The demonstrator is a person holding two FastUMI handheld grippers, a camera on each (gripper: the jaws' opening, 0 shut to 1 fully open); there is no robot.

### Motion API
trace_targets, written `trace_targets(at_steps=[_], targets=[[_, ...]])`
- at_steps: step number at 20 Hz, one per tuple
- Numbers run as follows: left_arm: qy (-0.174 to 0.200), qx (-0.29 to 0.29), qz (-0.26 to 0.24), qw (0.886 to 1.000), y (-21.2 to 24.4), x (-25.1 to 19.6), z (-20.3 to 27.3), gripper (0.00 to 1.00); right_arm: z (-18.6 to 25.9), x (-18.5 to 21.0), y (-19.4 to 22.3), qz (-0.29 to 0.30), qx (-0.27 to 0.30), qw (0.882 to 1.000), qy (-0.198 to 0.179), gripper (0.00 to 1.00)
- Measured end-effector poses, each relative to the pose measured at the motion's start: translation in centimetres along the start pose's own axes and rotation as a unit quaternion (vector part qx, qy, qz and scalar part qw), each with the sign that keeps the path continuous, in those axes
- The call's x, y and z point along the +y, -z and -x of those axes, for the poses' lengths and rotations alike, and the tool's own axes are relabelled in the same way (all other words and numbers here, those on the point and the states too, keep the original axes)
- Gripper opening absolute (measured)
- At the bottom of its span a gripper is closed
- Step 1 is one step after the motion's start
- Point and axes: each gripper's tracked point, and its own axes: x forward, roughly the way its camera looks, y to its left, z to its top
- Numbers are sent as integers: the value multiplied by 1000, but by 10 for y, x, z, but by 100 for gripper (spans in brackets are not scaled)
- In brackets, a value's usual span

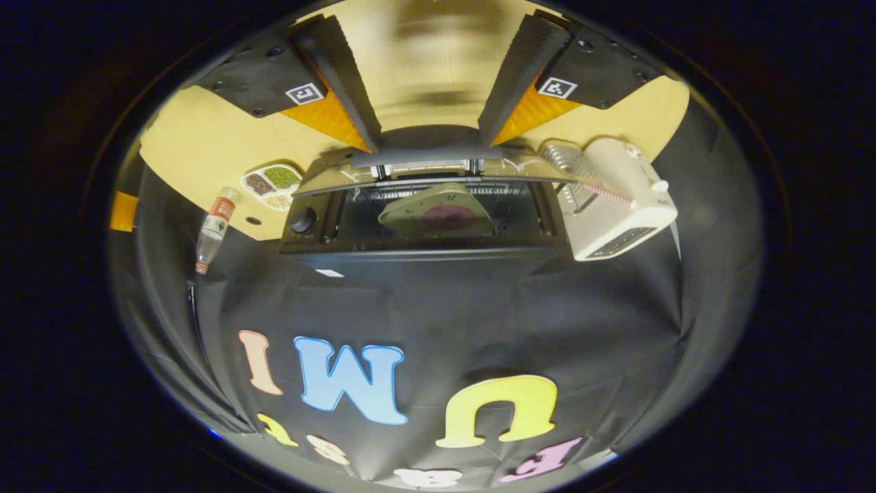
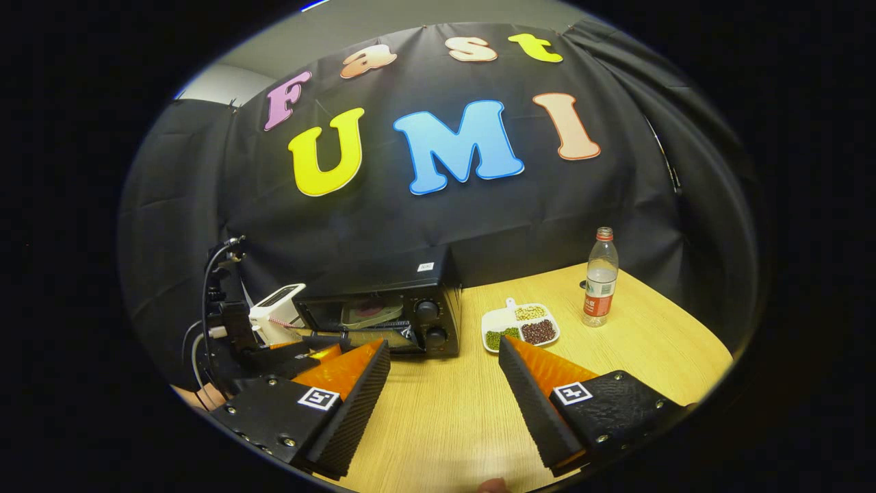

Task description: Open the electric oven with the left hand, put the food in, and close the electric oven.

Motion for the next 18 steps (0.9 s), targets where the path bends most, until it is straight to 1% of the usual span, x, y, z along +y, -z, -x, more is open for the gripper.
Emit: trace_targets(at_steps=[2, 3, 4, 5, 6, 7, 8, 10, 13, 15, 16, 18], targets=[[-1, -11, -3, 1000, -14, 4, -2, 98, 2, 0, -3, 1, -5, 1000, 2, 98], [0, -18, -1, 1000, -23, 3, -1, 100, 4, 0, -6, 2, -10, 1000, 2, 98], [3, -27, 1, 1000, -33, 1, 3, 100, 7, 1, -7, 3, -13, 1000, 2, 98], [5, -37, 2, 999, -45, -1, 10, 98, 10, 1, -9, 5, -18, 1000, 1, 98], [7, -47, 1, 999, -51, -5, 16, 100, 14, 1, -10, 7, -22, 1000, -2, 98], [8, -59, -1, 998, -61, -8, 26, 100, 17, 0, -13, 11, -27, 1000, -4, 98], [8, -74, -3, 997, -73, -11, 39, 100, 21, -1, -17, 18, -35, 999, -3, 98], [3, -95, -3, 995, -87, -18, 68, 97, 33, -3, -26, 31, -49, 998, -4, 98], [-5, -120, 10, 993, -105, -31, 113, 92, 52, -13, -41, 49, -69, 996, -4, 98], [-15, -135, 19, 991, -114, -39, 146, 100, 69, -23, -53, 61, -84, 995, 3, 98], [-21, -143, 20, 989, -118, -43, 162, 97, 80, -27, -58, 69, -94, 993, 5, 98], [-36, -156, 22, 987, -120, -48, 196, 97, 96, -32, -66, 92, -111, 989, -1, 98]])
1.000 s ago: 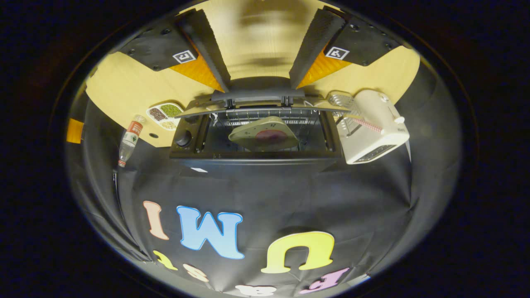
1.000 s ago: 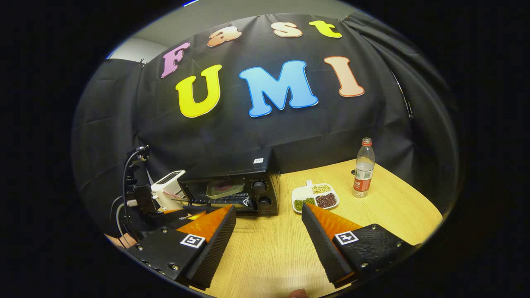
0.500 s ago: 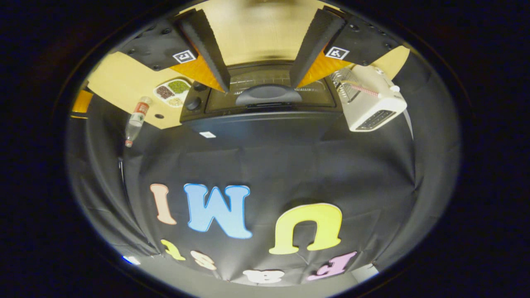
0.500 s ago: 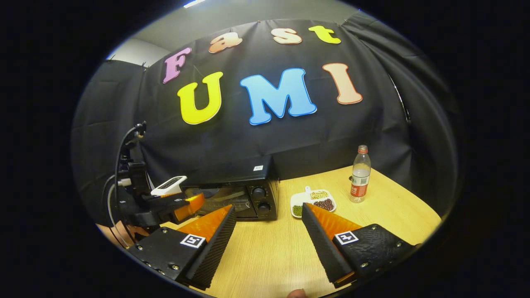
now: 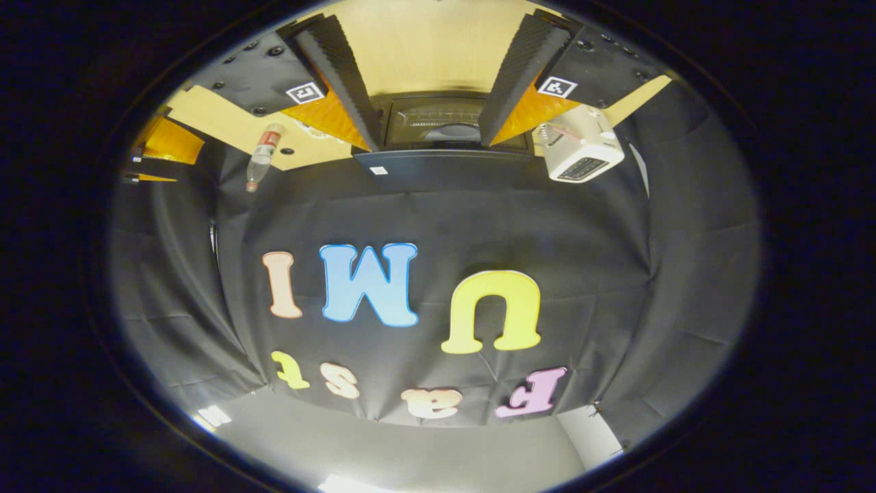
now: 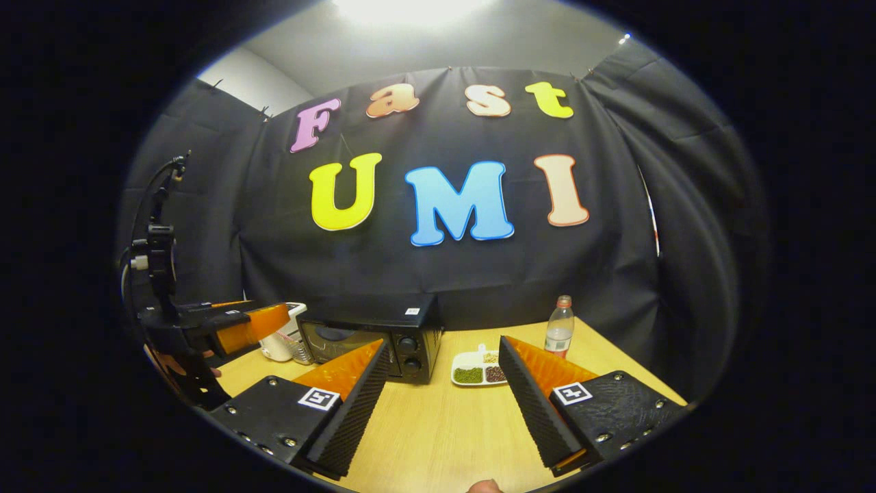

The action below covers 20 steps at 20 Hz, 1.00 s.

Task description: Open the electric oven with the left hand, put the food in, and close the electric oven.

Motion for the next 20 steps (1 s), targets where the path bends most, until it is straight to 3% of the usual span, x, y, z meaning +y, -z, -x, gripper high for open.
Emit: trace_targets(at_steps=[3, 9, 14, 15, 16, 19, 20], targets=[[-18, -7, 7, 1000, -8, -5, 47, 100, 15, -13, -1, 27, 1, 1000, 1, 98], [-43, -24, 10, 999, -29, 5, 117, 100, 37, -10, -11, 4, -9, 1000, -3, 98], [-49, -23, 1, 999, -34, 19, 138, 100, 35, 1, -18, 2, -24, 1000, -2, 98], [-51, -26, -2, 998, -37, 23, 140, 90, 33, 6, -21, 3, -29, 1000, -7, 98], [-54, -29, -3, 998, -39, 27, 141, 100, 31, 8, -23, 7, -30, 1000, -5, 98], [-60, -24, 3, 998, -39, 38, 143, 92, 26, 15, -25, 29, -34, 999, 0, 98], [-62, -25, 2, 998, -40, 41, 144, 97, 25, 21, -27, 33, -35, 999, -4, 98]])
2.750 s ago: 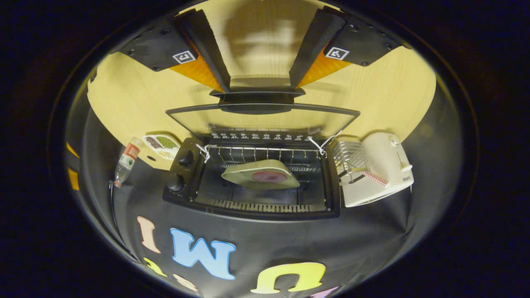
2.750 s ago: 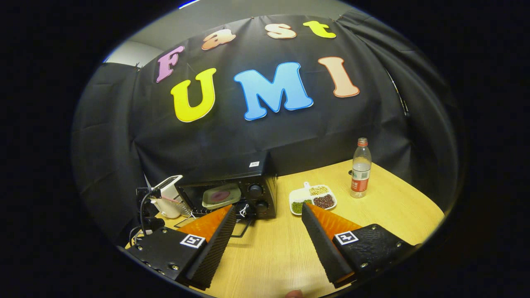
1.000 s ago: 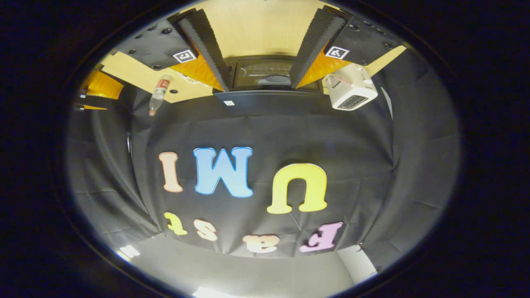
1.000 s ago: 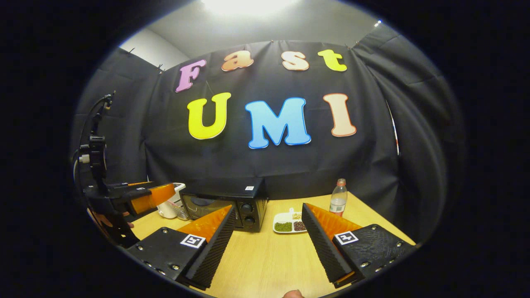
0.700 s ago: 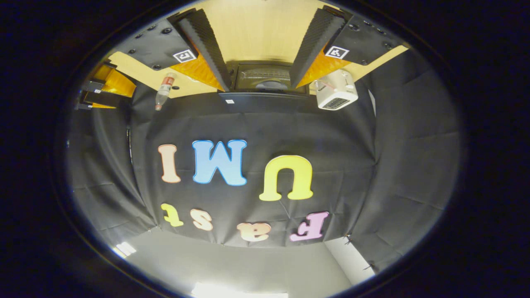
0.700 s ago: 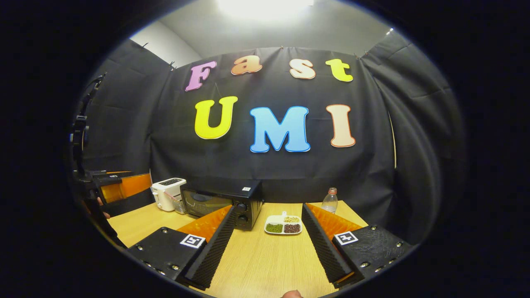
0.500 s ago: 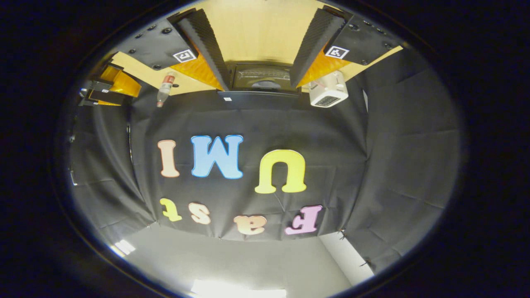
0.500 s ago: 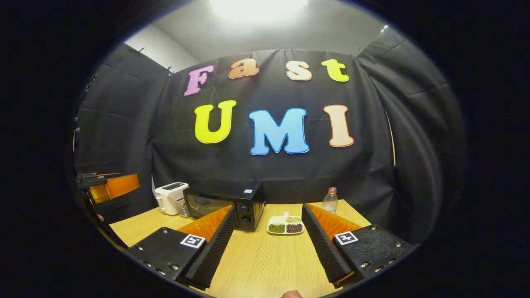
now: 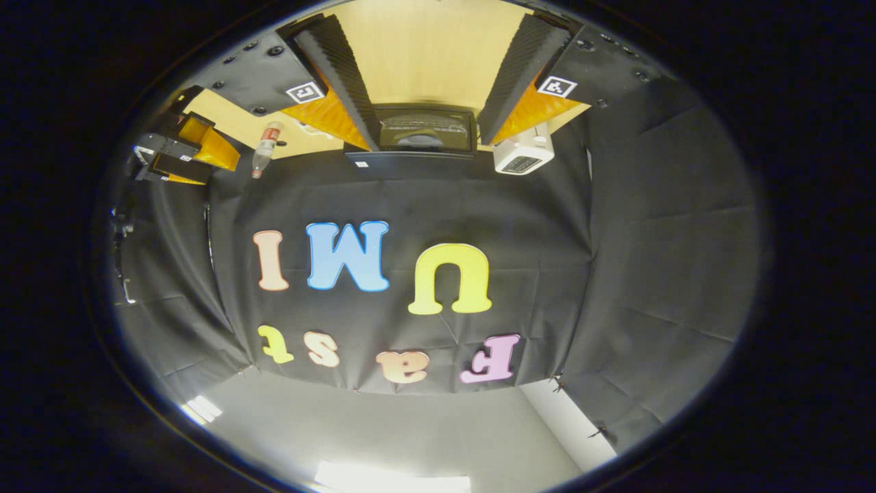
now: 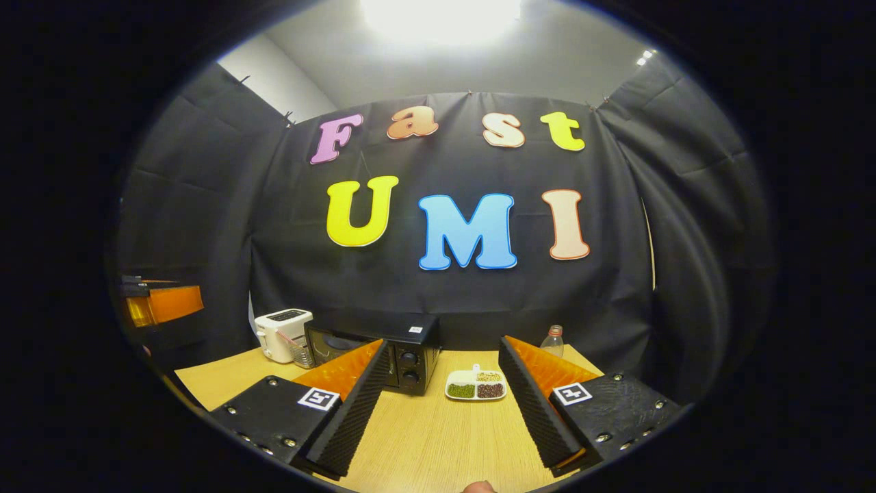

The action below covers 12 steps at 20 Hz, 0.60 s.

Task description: Open the electric oven with the left hand, put the food in, and close the electric oven.

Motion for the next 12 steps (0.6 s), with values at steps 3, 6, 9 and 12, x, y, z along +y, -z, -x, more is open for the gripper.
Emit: trace_targets(at_steps=[3, 6, 9, 12], targets=[[-6, -4, -4, 1000, -4, 10, 4, 90, -2, 10, -8, 0, -9, 1000, -4, 98], [-8, -8, -2, 1000, -6, 14, 6, 97, -2, 18, -14, 2, -15, 1000, -2, 98], [-9, -9, -1, 1000, -7, 19, 7, 95, 1, 21, -21, 0, -22, 1000, -2, 98], [-6, -3, 0, 1000, 0, 18, 8, 100, 4, 22, -25, 7, -22, 1000, 3, 98]])
